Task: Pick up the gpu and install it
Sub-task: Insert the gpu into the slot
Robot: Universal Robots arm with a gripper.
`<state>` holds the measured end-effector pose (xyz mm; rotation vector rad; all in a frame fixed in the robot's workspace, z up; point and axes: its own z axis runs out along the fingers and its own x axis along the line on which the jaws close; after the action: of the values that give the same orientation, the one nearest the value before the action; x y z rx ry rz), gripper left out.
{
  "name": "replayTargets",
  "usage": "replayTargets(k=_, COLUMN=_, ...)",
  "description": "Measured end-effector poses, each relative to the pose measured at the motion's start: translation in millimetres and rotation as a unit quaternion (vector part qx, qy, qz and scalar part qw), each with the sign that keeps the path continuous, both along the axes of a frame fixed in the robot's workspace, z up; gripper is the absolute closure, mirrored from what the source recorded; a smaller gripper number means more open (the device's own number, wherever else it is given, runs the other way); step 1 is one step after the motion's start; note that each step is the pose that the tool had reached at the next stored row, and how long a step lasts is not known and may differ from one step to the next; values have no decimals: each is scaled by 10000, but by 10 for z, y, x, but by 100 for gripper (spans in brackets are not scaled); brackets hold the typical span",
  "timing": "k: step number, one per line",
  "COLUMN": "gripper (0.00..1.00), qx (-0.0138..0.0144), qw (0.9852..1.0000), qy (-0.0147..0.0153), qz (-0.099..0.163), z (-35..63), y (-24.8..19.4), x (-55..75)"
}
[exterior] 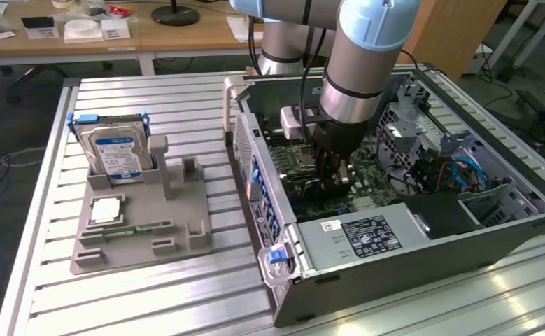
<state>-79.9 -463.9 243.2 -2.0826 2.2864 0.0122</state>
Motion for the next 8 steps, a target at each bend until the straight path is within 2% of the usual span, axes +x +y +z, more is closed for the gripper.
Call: replayTargets(k=8, gripper=73, qx=0, qw=10000, qy=1, qz=0, z=0, y=0, x=-1)
